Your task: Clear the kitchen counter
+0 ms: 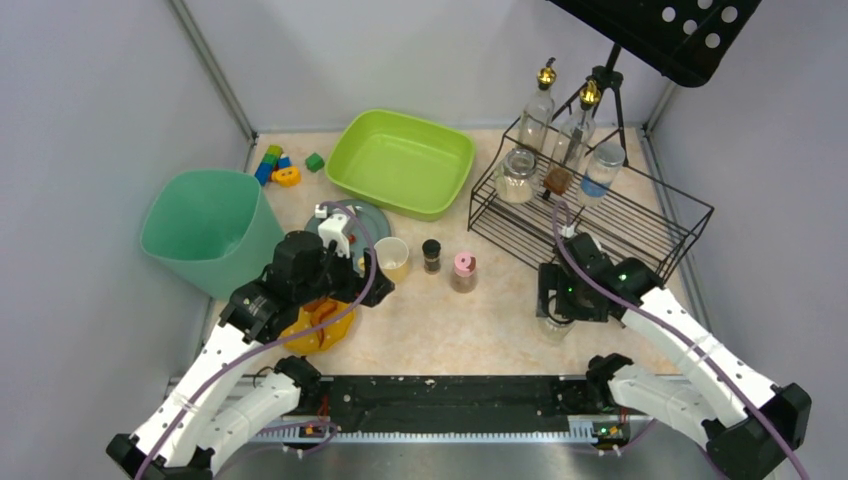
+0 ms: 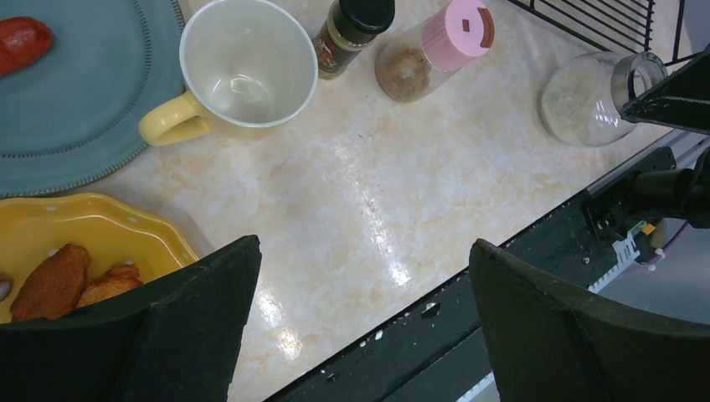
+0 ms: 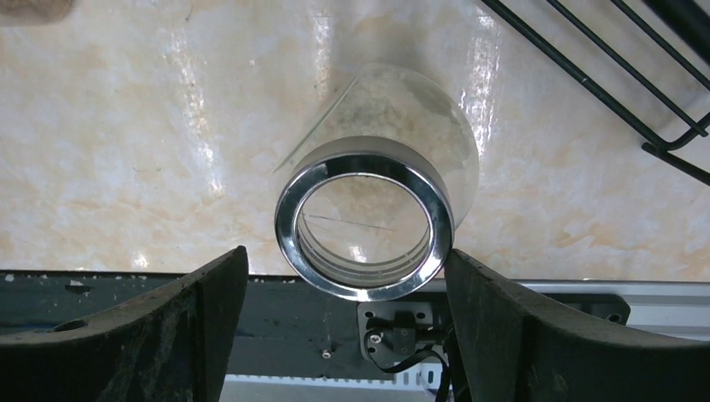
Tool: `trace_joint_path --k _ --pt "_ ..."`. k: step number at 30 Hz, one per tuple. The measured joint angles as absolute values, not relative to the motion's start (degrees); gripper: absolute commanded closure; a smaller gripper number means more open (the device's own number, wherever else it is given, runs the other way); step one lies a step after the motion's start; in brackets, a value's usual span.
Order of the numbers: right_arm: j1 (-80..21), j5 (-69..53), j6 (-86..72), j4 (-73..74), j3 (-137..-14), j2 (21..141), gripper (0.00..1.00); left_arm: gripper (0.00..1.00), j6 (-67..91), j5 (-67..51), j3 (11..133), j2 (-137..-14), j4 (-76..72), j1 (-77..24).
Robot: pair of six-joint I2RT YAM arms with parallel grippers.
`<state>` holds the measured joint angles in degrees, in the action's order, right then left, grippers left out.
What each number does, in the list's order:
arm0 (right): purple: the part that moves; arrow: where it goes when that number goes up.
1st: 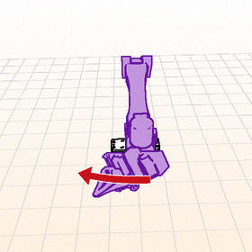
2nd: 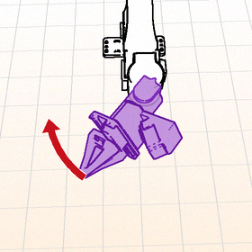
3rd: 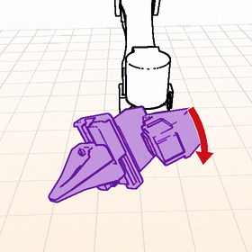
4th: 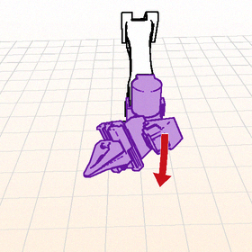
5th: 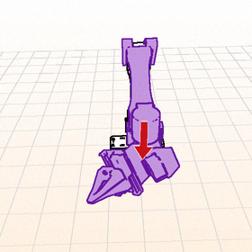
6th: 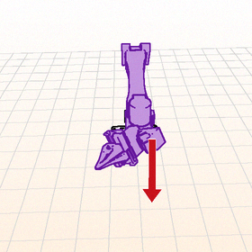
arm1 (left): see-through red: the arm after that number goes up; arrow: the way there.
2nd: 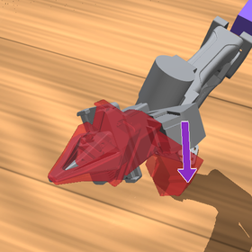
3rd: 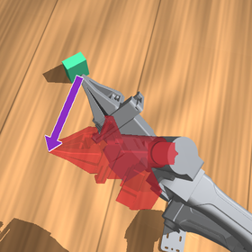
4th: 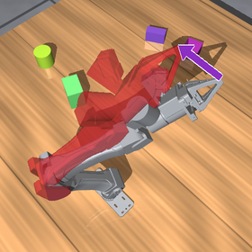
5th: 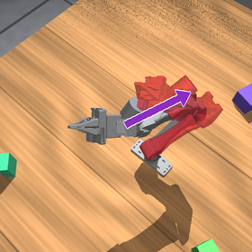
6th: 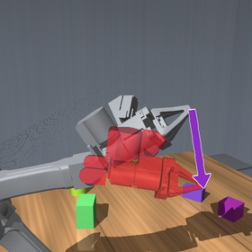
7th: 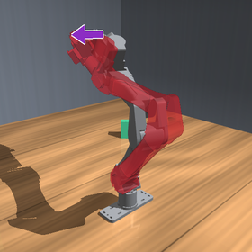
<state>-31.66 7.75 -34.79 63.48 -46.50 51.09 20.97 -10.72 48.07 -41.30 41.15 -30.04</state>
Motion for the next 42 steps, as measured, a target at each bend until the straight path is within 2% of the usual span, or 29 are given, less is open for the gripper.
trace_joint_path --k 17,28,32,38,42 --pt "-32.77 13.21 -36.73 61.71 -46.50 54.15 0.17 0.01 20.88 -10.96 47.72 -41.50 41.15 -30.04" --pt "-34.50 14.39 -37.58 61.30 -46.50 55.94 0.29 0.01 20.86 -11.14 47.55 -41.47 41.15 -30.04" --pt "-34.70 14.63 -37.65 61.30 -46.50 56.10 0.40 0.01 20.86 -11.14 47.55 -41.41 41.12 -30.04" --pt "-35.24 15.11 -37.71 61.06 -46.59 56.40 0.67 0.01 20.86 -11.14 47.53 -41.36 41.12 -30.04" --pt "-35.29 15.05 -37.63 61.17 -46.94 56.58 0.74 0.01 20.88 -11.14 47.53 -41.39 41.15 -30.04"
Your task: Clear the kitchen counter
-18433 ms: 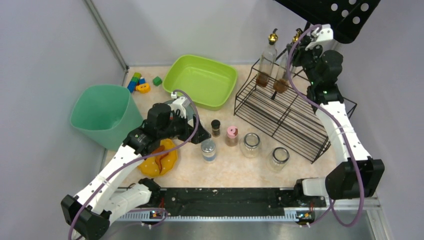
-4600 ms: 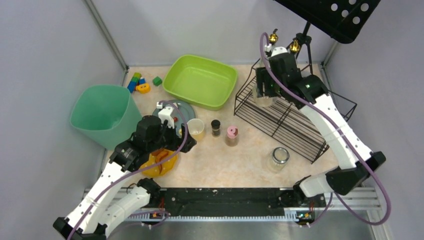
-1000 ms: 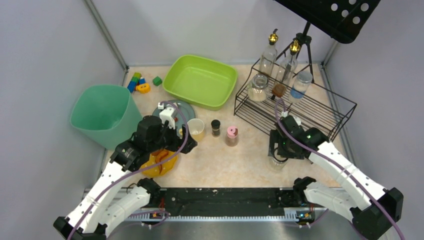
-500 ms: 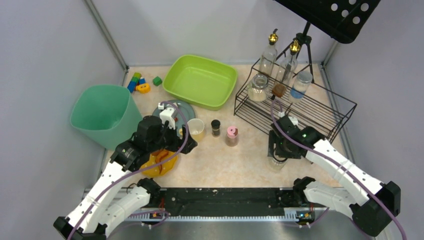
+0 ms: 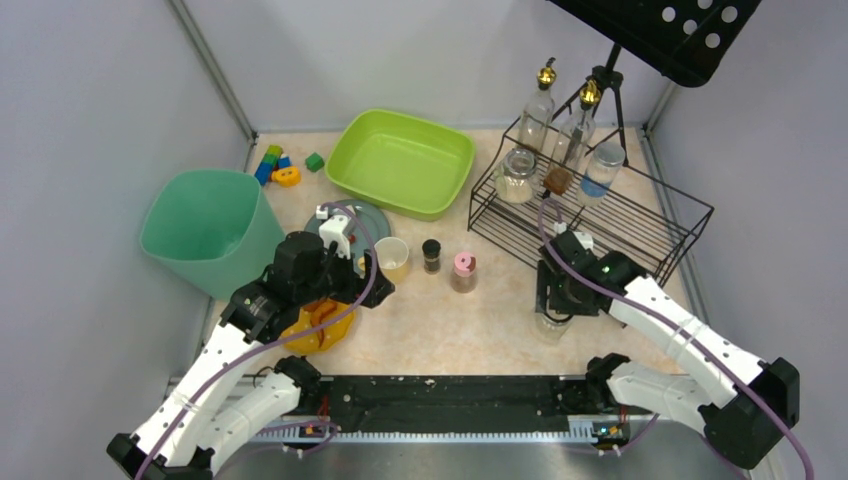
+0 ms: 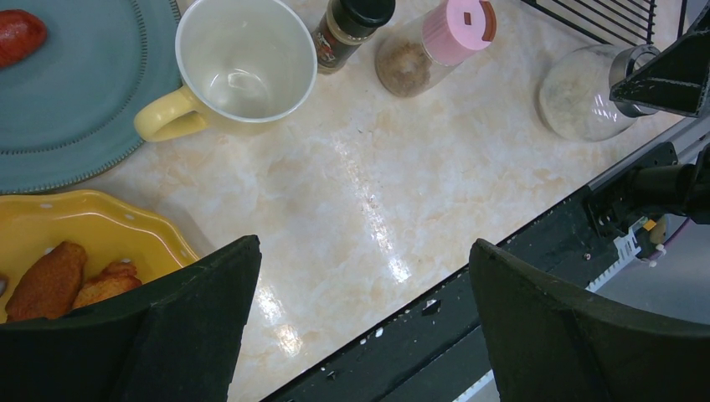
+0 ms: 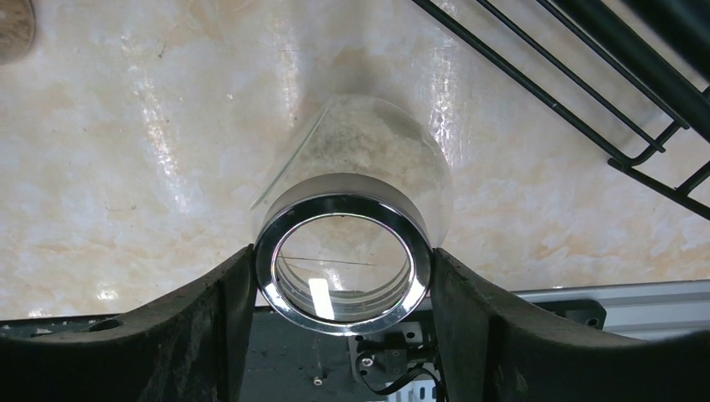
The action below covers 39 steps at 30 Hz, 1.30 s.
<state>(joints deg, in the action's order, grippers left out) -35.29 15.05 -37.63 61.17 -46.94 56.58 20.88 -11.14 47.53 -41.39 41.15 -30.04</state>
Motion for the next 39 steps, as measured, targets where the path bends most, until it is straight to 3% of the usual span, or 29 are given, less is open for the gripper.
trace_joint_path --k 7,24,39 --pt "-36.56 13.93 -37.34 62.17 -51.79 58.50 0.77 0.01 20.86 -11.11 47.53 -41.41 41.15 -30.04" --pt "-40.05 14.85 -31.90 66.98 -84.90 72.42 0.76 0.01 20.88 -11.11 47.51 -41.63 41.15 -30.04" --pt "-27.09 14.70 -21.98 70.00 -100.44 79.11 0.77 0.01 20.88 -11.11 47.51 -41.78 41.15 -30.04"
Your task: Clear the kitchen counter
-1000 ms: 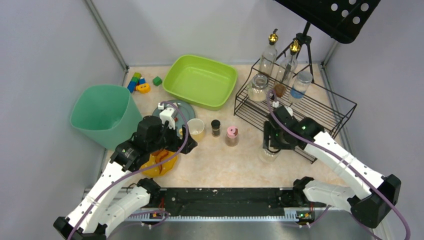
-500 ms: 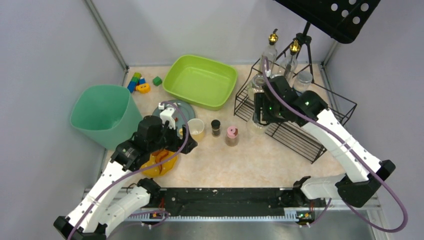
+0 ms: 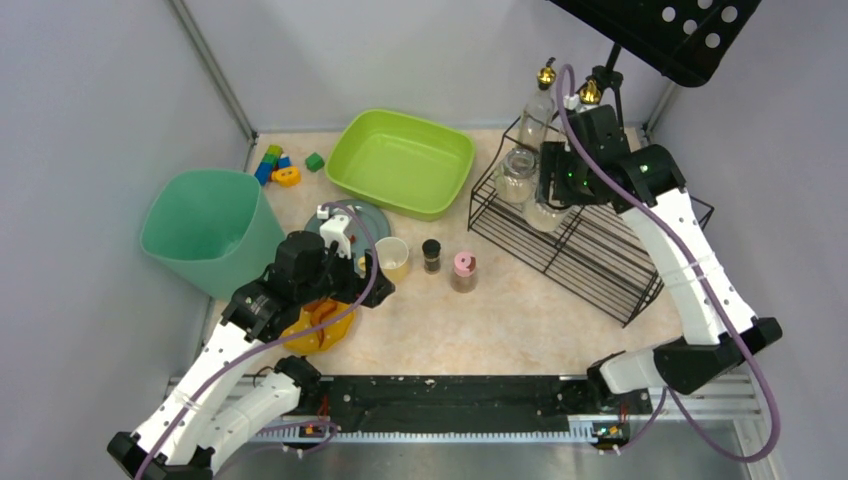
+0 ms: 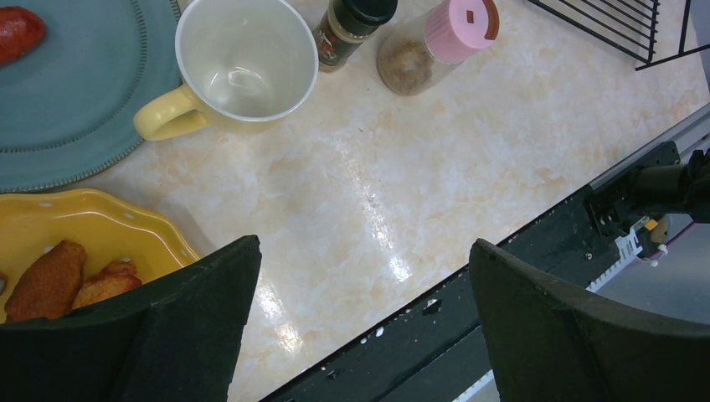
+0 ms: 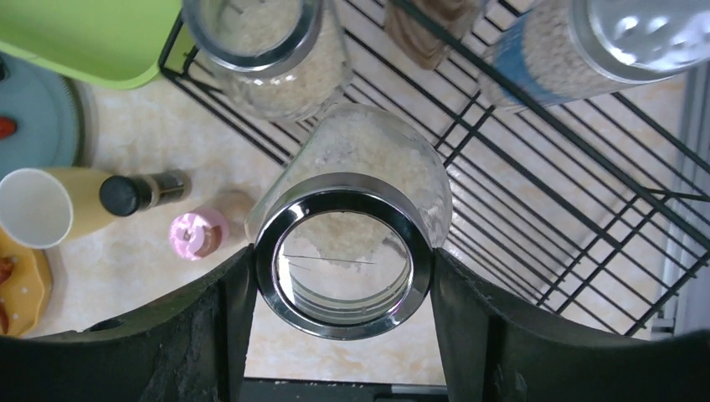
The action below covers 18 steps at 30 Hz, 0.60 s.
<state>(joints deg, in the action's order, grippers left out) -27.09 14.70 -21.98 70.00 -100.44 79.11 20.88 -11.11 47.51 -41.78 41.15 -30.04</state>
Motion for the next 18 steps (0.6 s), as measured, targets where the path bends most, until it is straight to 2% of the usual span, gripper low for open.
trace_joint_path --k 7,18 --pt "-21.12 13.78 -18.79 69.89 -101.86 81.73 0.77 0.01 20.88 -11.11 47.51 -41.74 41.15 -30.04" --pt "-19.42 12.51 -17.52 67.07 -101.86 85.21 0.76 0.01 20.88 -11.11 47.44 -41.23 41.12 -30.04"
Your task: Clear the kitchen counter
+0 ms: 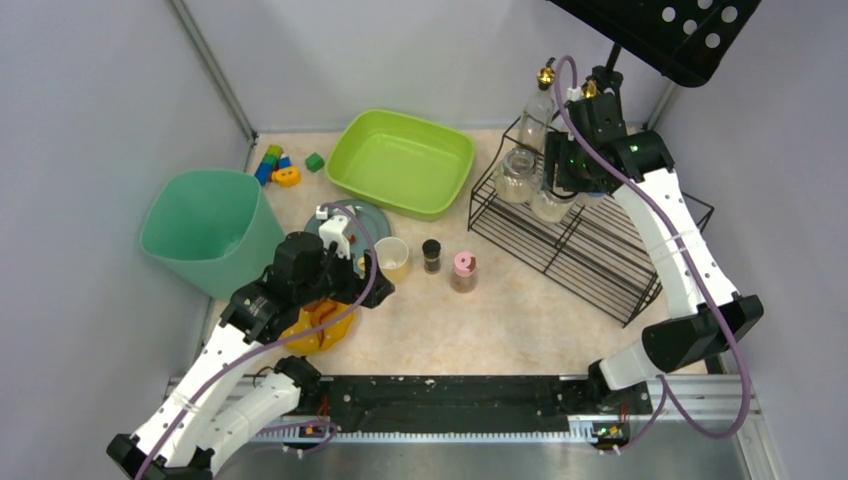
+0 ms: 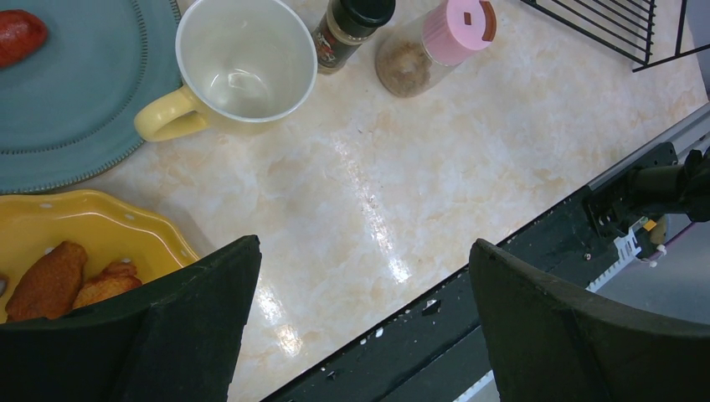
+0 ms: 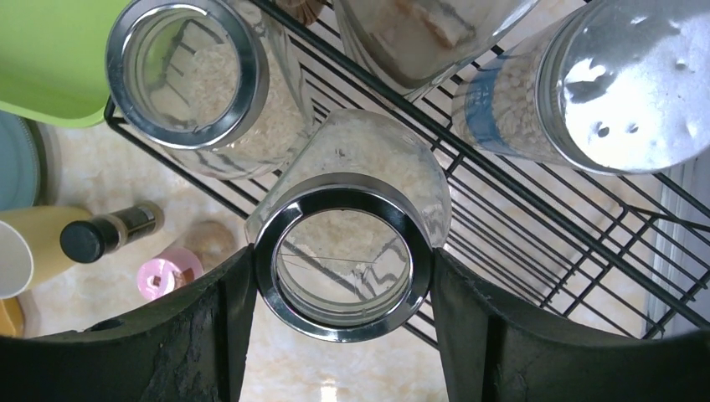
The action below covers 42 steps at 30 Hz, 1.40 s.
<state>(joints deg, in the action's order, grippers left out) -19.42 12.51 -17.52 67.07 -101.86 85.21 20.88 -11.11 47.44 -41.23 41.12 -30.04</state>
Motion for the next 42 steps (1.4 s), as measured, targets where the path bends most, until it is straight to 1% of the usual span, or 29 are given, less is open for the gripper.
trace_joint_path --k 4,9,11,14,16,19,20,21,22,24,28,36,38,42 --pt "-17.91 11.77 -17.32 65.56 -100.36 85.86 0.74 0.01 20.86 -11.11 47.42 -41.23 41.12 -30.04" --pt "-16.84 10.76 -16.73 64.45 -99.33 87.81 0.68 0.01 20.88 -11.11 47.40 -41.23 41.12 -30.04" --pt "-16.75 10.46 -16.49 64.07 -98.78 88.18 0.62 0.01 20.88 -11.11 47.40 -41.23 41.12 -30.04" --pt "-16.73 10.20 -16.47 63.48 -98.48 88.18 0.43 0.01 20.88 -11.11 47.40 -41.23 41.12 -30.04" --pt "-16.73 10.26 -16.34 62.85 -98.24 88.18 0.34 0.01 20.88 -11.11 47.40 -41.23 41.12 -30.04" --pt "-16.69 10.26 -16.05 62.02 -97.89 88.20 0.23 0.01 20.88 -11.11 47.40 -41.23 41.12 -30.04" --pt "-16.69 10.24 -16.12 61.93 -97.89 88.23 0.18 0.01 20.86 -11.11 47.40 -41.25 41.10 -30.04" --pt "-16.69 10.17 -16.21 61.73 -97.89 88.25 0.11 0.01 20.88 -11.11 47.40 -41.25 41.12 -30.04" --pt "-16.69 10.09 -16.19 61.49 -97.89 88.25 0.09 0.01 20.88 -11.11 47.40 -41.28 41.12 -30.04" --pt "-16.69 9.87 -16.21 61.10 -97.91 88.25 0.06 0.01 20.88 -11.11 47.40 -41.30 41.12 -30.04" --pt "-16.69 9.52 -16.12 60.93 -98.04 88.25 0.04 0.01 20.88 -11.09 47.40 -41.52 41.12 -30.04" --pt "-18.09 7.81 -16.01 61.17 -100.20 87.29 0.03 0.01 20.88 -10.68 47.40 -41.56 41.12 -30.04" --pt "-20.10 7.73 -15.90 61.19 -101.08 86.63 0.03 0.01 20.88 -10.52 47.40 -41.95 41.12 -30.04" --pt "-27.73 7.94 -15.46 60.93 -101.54 84.73 0.03 0.01 20.88 -9.80 47.40 -42.92 41.15 -30.04"
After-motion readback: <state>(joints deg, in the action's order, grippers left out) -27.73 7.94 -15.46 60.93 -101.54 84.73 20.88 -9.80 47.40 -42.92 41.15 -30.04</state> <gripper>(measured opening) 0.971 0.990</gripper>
